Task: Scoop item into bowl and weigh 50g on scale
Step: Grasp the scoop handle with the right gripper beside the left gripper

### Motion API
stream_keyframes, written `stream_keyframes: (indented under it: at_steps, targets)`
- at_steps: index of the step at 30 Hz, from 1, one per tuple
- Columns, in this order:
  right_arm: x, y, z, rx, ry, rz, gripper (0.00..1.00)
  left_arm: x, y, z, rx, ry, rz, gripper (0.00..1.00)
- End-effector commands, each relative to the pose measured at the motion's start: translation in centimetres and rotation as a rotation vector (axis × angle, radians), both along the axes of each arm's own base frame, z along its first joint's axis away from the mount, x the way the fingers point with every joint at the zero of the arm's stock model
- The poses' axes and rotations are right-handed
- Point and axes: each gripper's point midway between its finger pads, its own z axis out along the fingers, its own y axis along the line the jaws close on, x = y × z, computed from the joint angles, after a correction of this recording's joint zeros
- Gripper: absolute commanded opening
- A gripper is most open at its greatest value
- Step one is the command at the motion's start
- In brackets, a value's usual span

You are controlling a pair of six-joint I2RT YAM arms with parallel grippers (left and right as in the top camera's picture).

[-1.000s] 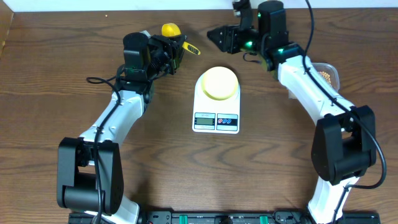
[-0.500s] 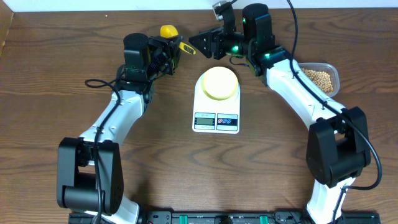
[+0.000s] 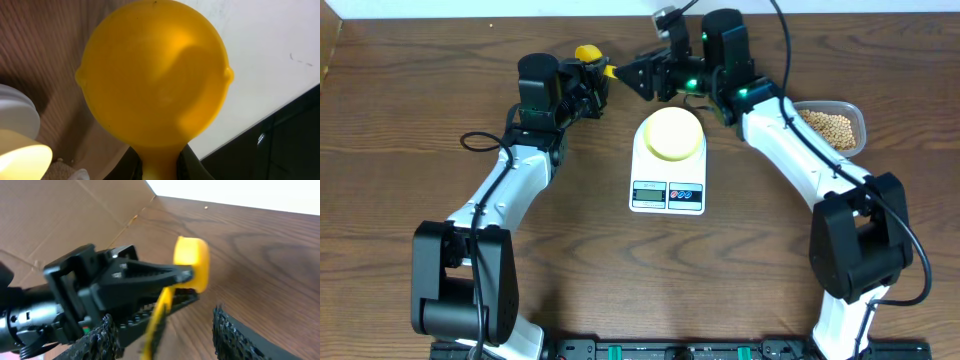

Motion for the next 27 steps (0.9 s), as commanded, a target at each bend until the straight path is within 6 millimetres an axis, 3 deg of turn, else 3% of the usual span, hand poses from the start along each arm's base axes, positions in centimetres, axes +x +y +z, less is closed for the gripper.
stream_keyframes:
  at_steps: [1,4,13,20,27]
  targets:
    - [-0.9,1.4,0.4,-0.012,-0.054,0.049,0.60,0.1,-0.1,1.1,-0.032,-0.008,-0.003,0.07]
    - [-0.3,1.1,0.1,-0.033,-0.064,0.011,0.56,-0.1,-0.4,1.2,-0.040,-0.007,-0.025,0.07]
    - [1.8,-0.7,-1.4,-0.116,-0.053,-0.137,0.29,-0.5,-1.4,1.6,-0.062,-0.017,-0.083,0.07]
    - [1.9,-0.9,-1.6,-0.123,-0.044,-0.143,0.23,-0.5,-2.0,3.0,-0.075,-0.078,-0.129,0.08]
    - [1.9,-0.9,-1.5,-0.119,-0.048,-0.142,0.25,-1.3,-3.1,3.2,-0.087,-0.084,-0.208,0.07]
